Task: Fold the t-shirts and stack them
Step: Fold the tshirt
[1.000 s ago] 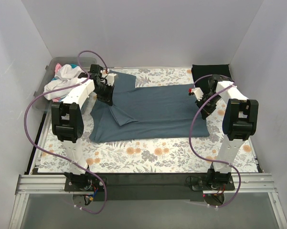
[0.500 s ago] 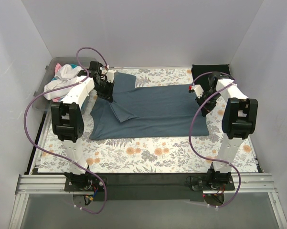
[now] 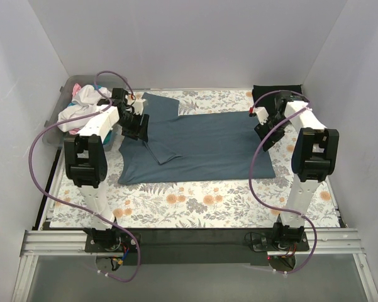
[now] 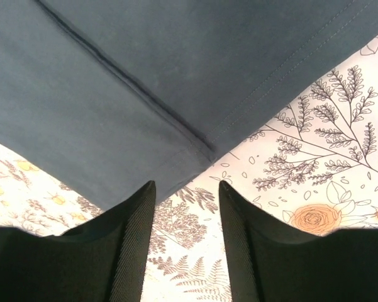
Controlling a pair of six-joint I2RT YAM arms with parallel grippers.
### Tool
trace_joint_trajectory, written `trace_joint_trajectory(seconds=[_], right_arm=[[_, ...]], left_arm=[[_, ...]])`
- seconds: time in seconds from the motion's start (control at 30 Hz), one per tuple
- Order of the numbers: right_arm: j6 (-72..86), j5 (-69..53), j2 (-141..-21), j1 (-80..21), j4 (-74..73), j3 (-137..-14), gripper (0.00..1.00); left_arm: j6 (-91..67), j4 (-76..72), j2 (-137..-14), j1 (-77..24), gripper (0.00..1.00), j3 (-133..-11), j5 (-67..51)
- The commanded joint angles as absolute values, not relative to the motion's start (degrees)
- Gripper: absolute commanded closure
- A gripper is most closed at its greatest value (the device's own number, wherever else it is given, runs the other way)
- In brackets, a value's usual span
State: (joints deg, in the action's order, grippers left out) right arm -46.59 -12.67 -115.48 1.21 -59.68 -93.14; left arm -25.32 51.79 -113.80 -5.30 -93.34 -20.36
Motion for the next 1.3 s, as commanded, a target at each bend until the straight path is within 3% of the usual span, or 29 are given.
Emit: trace_joint_trajectory(seconds=[0.0, 0.17, 0.43, 0.67, 1.27], right_arm=[[-43.8, -17.3, -109.8, 0.4, -60.6, -93.5, 0.51], [-38.9, -21.5, -108.5, -6.1, -60.9, -93.2, 0.55], [-34.9, -26.1, -109.9, -9.3, -59.7, -91.1, 0.59], [-35.5, -24.3, -108.3, -9.3, -58.8, -88.2, 0.60], [-37.5, -22.2, -107.2, -8.0, -58.8, -86.3, 0.61]], left_arm=[[-26.8, 51.3, -105.8, -3.8, 0.44, -89.2, -23.9], [-32.2, 50.7, -102.1, -4.8, 0.49, -81.8, -33.7], [-35.8, 42.7, -96.9, -12.2, 0.49, -70.1, -28.8], [-39.5, 39.2, -100.2, -16.9, 0.62, -70.7, -21.9], [-39.6, 38.2, -104.9, -19.6, 0.66, -71.8, -13.1]])
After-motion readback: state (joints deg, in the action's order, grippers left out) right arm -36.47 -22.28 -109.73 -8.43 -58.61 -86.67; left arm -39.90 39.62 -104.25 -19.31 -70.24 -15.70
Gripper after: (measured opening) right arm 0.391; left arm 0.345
